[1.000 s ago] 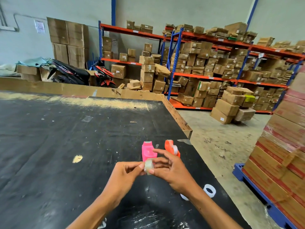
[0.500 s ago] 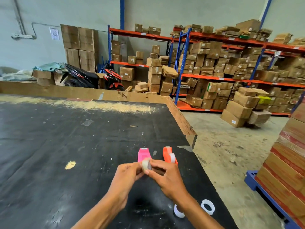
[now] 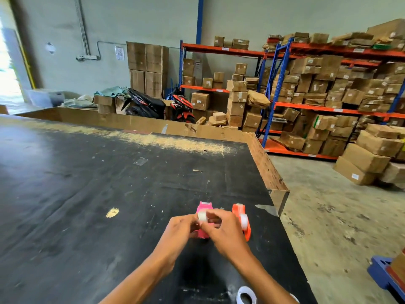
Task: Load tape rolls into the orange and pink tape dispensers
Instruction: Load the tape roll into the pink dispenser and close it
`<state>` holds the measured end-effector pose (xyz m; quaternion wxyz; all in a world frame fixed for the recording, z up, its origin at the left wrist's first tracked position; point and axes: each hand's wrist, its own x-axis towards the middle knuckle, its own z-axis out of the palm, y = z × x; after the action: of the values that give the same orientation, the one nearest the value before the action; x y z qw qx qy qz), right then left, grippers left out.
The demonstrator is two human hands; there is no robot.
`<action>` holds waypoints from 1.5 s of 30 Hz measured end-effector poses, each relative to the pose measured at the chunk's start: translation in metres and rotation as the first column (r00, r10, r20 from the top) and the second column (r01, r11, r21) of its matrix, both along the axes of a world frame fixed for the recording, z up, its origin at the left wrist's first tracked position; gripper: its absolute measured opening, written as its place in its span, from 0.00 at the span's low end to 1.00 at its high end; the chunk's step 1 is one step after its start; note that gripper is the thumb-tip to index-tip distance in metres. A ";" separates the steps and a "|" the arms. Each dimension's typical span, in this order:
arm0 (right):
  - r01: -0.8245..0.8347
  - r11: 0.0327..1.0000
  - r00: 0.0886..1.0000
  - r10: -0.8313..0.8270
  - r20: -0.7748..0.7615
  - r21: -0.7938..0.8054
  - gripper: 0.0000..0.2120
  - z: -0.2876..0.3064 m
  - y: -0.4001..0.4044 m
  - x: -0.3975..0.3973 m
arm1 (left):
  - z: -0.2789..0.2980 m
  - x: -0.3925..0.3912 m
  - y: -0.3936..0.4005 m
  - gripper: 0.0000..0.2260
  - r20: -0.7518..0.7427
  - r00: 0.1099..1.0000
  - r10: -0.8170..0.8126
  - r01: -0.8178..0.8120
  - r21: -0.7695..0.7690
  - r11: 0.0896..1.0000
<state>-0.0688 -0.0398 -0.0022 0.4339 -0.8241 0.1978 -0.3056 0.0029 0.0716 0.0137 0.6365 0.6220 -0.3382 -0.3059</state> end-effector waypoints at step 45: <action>-0.033 0.996 0.924 0.060 -0.376 0.079 0.07 0.011 -0.097 0.068 | -0.071 0.052 -0.041 0.15 0.379 0.925 -0.007 -0.036 0.107 0.994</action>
<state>-0.0008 -0.1366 0.0090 0.4237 -0.8561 0.2689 -0.1233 0.0549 0.0309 -0.0572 0.5257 0.7065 -0.4323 -0.1938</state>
